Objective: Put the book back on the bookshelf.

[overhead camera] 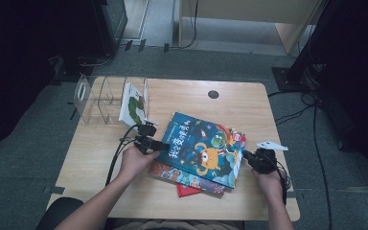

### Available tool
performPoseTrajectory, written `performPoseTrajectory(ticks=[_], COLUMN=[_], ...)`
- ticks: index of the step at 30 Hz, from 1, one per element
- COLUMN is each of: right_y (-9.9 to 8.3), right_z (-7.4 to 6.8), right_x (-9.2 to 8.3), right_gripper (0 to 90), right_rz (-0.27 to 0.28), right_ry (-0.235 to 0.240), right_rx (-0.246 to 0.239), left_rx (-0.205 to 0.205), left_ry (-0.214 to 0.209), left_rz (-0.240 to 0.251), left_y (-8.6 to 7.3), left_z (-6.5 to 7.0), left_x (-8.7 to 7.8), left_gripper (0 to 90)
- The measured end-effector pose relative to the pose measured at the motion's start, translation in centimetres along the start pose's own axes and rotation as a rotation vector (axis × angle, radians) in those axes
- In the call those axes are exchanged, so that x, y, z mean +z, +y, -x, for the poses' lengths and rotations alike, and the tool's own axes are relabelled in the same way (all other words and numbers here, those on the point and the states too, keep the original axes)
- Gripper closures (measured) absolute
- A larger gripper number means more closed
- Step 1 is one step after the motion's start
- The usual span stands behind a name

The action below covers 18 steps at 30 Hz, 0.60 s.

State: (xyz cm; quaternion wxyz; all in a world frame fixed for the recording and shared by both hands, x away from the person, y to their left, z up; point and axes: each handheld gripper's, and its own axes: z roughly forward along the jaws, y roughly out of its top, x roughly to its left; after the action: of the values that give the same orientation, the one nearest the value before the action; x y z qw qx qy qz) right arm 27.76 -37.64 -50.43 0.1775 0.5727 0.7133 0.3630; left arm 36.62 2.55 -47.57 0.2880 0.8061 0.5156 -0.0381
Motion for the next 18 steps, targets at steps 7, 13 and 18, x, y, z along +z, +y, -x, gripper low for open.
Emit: performPoseTrajectory(ticks=[7,13,18], right_y=[0.2,0.4,0.6], right_z=[0.0,0.0,-0.1], right_x=[0.2,0.5,0.7], right_gripper=[90.0,90.0,90.0], right_rz=[0.002,0.003,0.001], right_ry=[0.001,-0.001,0.001], right_rx=[0.001,0.002,-0.004], left_rx=[0.014,0.018,0.023], left_ry=[0.0,-0.009,-0.033], left_rz=[-0.013,-0.018,-0.018], left_y=[-0.6,-1.1,-1.6], left_z=[0.1,0.1,-0.1], left_x=[-0.3,-0.6,-0.8], left_gripper=[49.8,49.9,46.6])
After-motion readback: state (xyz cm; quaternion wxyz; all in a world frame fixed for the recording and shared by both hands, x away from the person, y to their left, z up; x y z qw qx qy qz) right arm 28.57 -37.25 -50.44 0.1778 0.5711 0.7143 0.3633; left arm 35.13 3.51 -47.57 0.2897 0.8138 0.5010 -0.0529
